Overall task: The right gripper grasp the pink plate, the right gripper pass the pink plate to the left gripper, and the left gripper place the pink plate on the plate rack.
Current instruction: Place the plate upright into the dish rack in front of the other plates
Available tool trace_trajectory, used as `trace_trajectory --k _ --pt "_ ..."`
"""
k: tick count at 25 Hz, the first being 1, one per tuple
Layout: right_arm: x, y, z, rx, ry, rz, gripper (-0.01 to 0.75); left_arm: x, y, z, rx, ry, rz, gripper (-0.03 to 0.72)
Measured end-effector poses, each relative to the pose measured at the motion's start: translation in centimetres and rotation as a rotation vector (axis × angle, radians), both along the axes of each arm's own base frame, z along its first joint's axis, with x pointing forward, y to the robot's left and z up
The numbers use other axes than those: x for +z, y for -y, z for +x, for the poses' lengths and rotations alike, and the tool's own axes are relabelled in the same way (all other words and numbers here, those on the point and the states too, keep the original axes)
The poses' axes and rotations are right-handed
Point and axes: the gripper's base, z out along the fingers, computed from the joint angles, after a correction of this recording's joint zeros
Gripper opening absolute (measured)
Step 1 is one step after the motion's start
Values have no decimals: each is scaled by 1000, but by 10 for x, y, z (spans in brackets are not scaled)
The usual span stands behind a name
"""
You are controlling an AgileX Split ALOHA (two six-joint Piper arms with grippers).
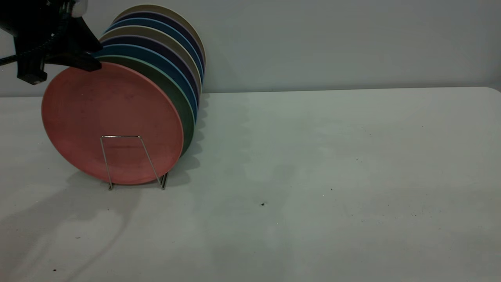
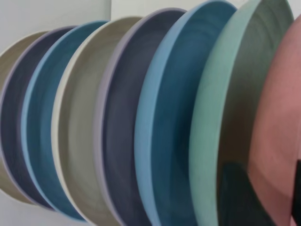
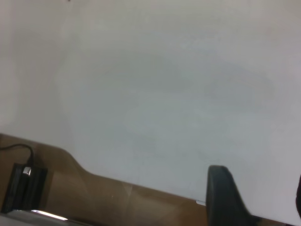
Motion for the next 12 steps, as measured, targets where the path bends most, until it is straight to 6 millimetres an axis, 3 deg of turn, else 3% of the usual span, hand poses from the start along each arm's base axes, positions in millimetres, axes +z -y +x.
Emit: trace_trajectory --k 12 --pt "0 0 0 0 0 0 386 14 2 -6 21 -6 -44 337"
